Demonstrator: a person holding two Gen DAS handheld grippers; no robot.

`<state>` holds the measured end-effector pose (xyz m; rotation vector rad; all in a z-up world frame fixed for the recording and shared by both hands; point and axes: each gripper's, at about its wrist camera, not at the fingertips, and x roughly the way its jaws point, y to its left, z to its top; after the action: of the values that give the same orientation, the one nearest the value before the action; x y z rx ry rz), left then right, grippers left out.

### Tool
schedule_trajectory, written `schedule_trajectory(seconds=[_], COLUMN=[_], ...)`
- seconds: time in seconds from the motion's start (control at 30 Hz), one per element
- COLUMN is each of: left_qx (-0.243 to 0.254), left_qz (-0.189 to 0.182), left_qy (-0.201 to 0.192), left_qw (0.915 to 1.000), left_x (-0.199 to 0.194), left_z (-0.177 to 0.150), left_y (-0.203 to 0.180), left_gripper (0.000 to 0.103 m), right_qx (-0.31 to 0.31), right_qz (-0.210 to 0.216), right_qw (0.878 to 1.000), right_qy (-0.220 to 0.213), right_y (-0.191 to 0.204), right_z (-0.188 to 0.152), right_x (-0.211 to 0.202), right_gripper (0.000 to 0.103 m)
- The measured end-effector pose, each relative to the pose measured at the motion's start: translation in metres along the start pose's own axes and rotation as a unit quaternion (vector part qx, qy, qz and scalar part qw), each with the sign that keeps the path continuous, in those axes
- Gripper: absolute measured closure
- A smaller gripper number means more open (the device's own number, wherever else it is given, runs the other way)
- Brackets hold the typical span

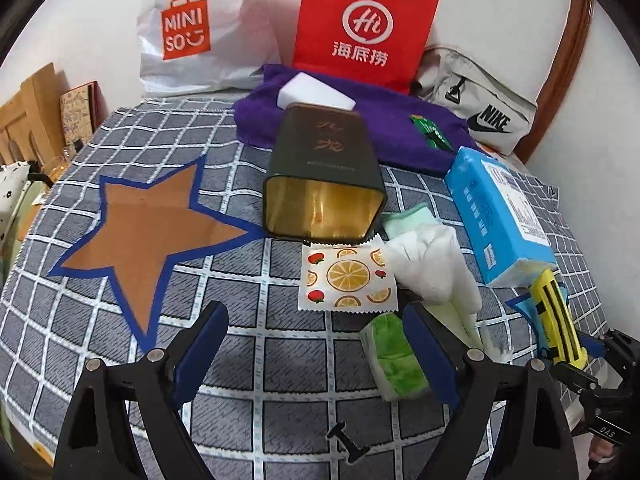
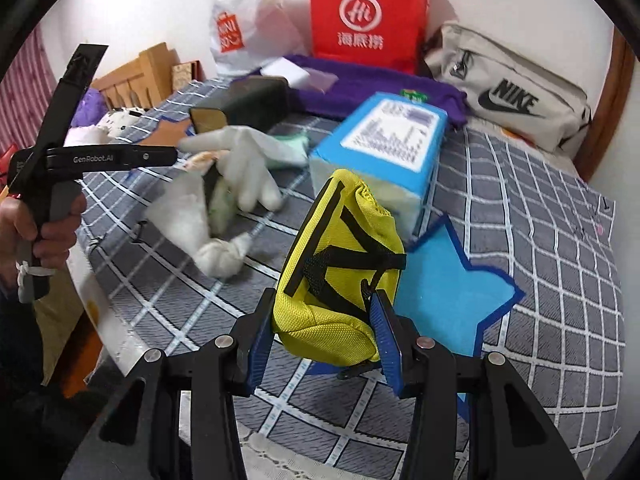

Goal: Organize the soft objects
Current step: 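Grasp the orange-slice print packet with the left tool while the right tool holds the pouch, then carry the orange-slice packet to the purple towel with the left tool while the right tool carries the pouch there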

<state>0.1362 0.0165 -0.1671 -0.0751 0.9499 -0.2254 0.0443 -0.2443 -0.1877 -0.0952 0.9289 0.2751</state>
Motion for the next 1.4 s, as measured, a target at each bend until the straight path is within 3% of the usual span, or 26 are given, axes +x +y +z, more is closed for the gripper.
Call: schedule_trajectory(seconds=[0.1, 0.3, 0.4, 0.53, 0.57, 0.67, 0.77, 0.97, 1.17, 1.4], left_qx=[0.005, 0.024, 0.028, 0.055, 0.059, 0.067, 0.057, 0.023, 0.016, 0.019], left_qz=[-0.019, -0.024, -0.021, 0.013, 0.020, 0.036, 0.015, 0.003, 0.005, 0.018], left_qy=[0.004, 0.036, 0.047, 0.036, 0.031, 0.019, 0.018, 0.013, 0.000, -0.002], left_qw=[0.9998, 0.9988, 0.9983, 0.9977, 0.9976, 0.9969, 0.9981, 0.9997, 0.9999, 0.9997], left_x=[0.012, 0.042, 0.053, 0.060, 0.060, 0.057, 0.050, 0.036, 0.029, 0.025], left_z=[0.007, 0.019, 0.020, 0.021, 0.020, 0.019, 0.019, 0.012, 0.000, -0.006], left_y=[-0.002, -0.011, -0.014, -0.021, -0.022, -0.019, -0.007, 0.019, 0.032, 0.027], left_gripper=[0.014, 0.014, 0.014, 0.014, 0.017, 0.045, 0.053, 0.058, 0.063, 0.063], right_qx=[0.000, -0.002, 0.015, 0.050, 0.053, 0.067, 0.078, 0.077, 0.086, 0.145], right_qz=[0.001, 0.018, 0.026, 0.014, 0.011, 0.009, 0.015, 0.031, 0.007, 0.009], right_qw=[1.000, 1.000, 1.000, 0.999, 0.999, 0.998, 0.997, 0.996, 0.996, 0.989], right_qy=[0.005, 0.012, 0.008, 0.001, 0.001, 0.007, 0.013, 0.016, 0.009, 0.025], right_y=[0.000, 0.000, -0.007, -0.021, -0.022, -0.027, -0.027, -0.019, -0.020, -0.027], right_z=[0.000, 0.001, 0.003, 0.008, 0.008, 0.010, 0.010, 0.013, 0.015, 0.015], right_x=[0.008, 0.018, 0.019, 0.016, 0.016, 0.019, 0.022, 0.025, 0.024, 0.045], right_gripper=[0.055, 0.049, 0.041, 0.025, 0.024, 0.024, 0.024, 0.024, 0.024, 0.020])
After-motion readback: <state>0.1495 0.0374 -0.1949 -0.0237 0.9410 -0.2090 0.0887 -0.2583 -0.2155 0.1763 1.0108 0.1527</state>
